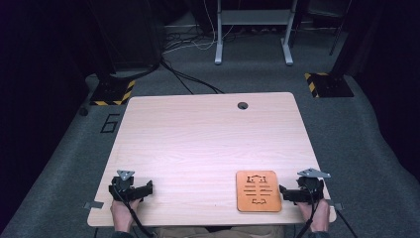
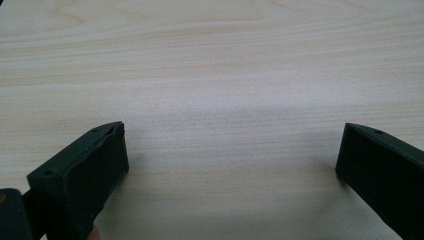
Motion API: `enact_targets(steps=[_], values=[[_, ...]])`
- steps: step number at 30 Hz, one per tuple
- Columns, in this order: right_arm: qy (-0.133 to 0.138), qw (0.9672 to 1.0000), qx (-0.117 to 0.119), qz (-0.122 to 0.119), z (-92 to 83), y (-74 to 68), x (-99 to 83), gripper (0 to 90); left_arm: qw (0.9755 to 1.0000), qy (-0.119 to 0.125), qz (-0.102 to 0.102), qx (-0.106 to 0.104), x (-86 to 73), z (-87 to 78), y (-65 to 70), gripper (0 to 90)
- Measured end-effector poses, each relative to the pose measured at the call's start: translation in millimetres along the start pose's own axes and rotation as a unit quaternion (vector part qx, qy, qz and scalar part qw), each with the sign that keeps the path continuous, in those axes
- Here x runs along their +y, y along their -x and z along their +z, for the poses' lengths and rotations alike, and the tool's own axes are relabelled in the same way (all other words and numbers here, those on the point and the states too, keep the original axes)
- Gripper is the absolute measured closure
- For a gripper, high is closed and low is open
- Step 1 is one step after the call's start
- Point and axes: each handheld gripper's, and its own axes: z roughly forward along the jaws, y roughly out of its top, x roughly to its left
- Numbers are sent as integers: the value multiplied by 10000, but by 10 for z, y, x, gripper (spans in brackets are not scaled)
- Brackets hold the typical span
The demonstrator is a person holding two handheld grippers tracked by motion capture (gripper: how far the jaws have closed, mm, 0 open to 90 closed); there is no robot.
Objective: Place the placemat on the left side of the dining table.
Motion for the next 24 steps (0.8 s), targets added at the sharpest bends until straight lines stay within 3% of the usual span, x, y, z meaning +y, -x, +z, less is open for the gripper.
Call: enact_targets(steps=[8, 13, 24], values=[[-56, 9990, 296, -326, 62, -276, 138, 0, 10000, 0, 0, 0, 0, 0, 0, 2], [-122, 9983, 390, -405, 139, -403, 193, 2, 10000, 0, -3, -3, 0, 0, 0, 2], [-159, 9982, 371, -441, 192, -440, 229, 12, 10000, 0, -2, -3, 0, 1, 0, 2]])
